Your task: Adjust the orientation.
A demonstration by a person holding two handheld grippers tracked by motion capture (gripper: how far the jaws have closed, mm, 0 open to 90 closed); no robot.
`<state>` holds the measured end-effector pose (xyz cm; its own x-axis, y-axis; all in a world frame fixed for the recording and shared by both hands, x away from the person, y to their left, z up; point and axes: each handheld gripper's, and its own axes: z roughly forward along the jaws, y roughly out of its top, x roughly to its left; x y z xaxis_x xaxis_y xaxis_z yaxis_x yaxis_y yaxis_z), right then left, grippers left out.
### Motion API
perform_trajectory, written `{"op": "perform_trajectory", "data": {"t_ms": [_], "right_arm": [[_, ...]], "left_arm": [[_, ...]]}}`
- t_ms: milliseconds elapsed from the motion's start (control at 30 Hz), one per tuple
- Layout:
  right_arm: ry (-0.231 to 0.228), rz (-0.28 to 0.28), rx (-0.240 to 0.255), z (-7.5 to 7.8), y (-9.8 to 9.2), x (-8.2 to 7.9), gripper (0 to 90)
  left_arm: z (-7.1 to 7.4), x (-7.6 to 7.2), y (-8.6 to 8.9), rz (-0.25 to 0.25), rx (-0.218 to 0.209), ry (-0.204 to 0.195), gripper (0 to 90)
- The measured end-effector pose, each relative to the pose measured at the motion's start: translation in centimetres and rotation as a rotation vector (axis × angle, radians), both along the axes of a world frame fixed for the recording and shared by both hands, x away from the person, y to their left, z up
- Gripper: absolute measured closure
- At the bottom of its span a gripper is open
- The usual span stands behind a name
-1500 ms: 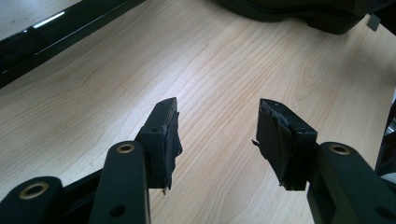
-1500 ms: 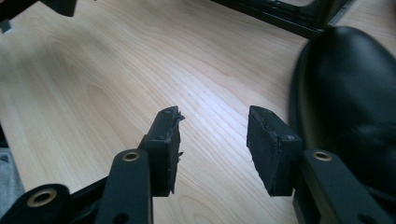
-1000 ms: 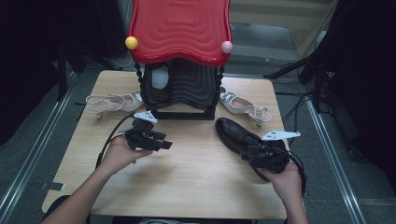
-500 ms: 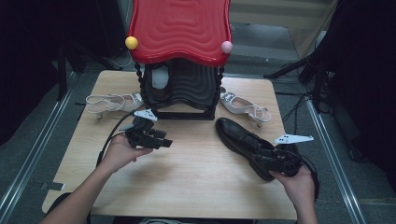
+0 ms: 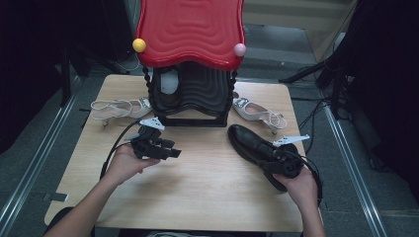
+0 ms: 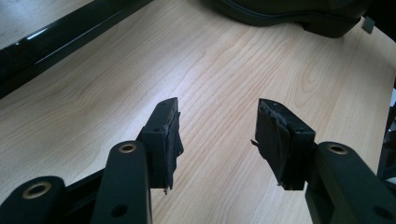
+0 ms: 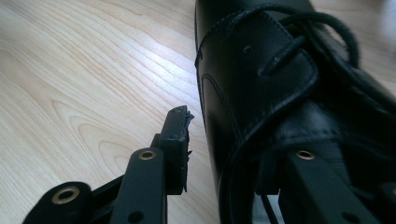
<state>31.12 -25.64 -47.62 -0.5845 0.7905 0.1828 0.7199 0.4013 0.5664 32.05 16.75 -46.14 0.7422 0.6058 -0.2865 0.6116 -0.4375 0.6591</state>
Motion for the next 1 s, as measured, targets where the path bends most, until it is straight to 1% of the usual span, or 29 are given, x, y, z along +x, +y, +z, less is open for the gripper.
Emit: {"op": "perform_trajectory", "data": {"t_ms": [33, 67, 133, 200, 233, 367, 500, 600, 667, 733, 800, 900, 1000], "right_arm": [[0.009, -0.013, -0.011, 0.0, 0.0, 0.1, 70.1], [0.01, -0.018, -0.01, 0.0, 0.0, 0.1, 73.0], [0.02, -0.017, 0.009, 0.1, -0.1, 0.2, 78.0], [0.043, -0.024, 0.021, 0.1, -0.1, 0.3, 81.3], [0.049, -0.027, 0.026, 0.2, -0.1, 0.3, 82.2], [0.05, -0.021, 0.02, 0.4, 0.0, 0.4, 83.8], [0.04, -0.018, 0.035, 1.2, 0.2, 0.2, 83.6], [0.044, 0.0, 0.067, 1.5, 0.5, 0.0, 83.5], [0.053, 0.013, 0.072, 1.8, 1.0, -0.2, 83.5], [0.052, 0.033, 0.072, 2.0, 1.6, -0.4, 83.5], [0.041, 0.056, 0.071, 2.2, 2.3, -0.5, 83.4], [0.039, 0.086, 0.079, 2.6, 3.2, -0.5, 83.4], [0.036, 0.12, 0.077, 2.8, 4.3, -0.7, 83.4]], "left_arm": [[0.0, -0.1, 0.1, -0.002, 0.004, -0.002, 51.1], [-0.1, -0.1, 0.1, 0.001, 0.0, -0.006, 51.2], [-0.1, -0.2, 0.2, 0.005, 0.003, -0.007, 51.1], [-0.1, -0.2, 0.3, 0.008, 0.0, -0.008, 50.9], [-0.2, -0.2, 0.4, 0.011, -0.001, -0.008, 50.8], [-0.2, -0.3, 0.6, 0.019, -0.01, -0.008, 50.6], [-0.2, -0.3, 0.8, 0.029, -0.015, -0.01, 50.2], [-0.2, -0.3, 0.8, 0.028, -0.019, -0.006, 50.0], [-0.3, -0.3, 0.8, 0.03, -0.018, -0.004, 49.8], [-0.3, -0.4, 0.9, 0.031, -0.016, -0.003, 49.7], [-0.3, -0.4, 0.9, 0.035, -0.02, -0.001, 49.6], [-0.4, -0.6, 1.1, 0.042, -0.021, 0.001, 49.4], [-0.5, -0.8, 1.4, 0.046, -0.02, 0.0, 49.7]]}}
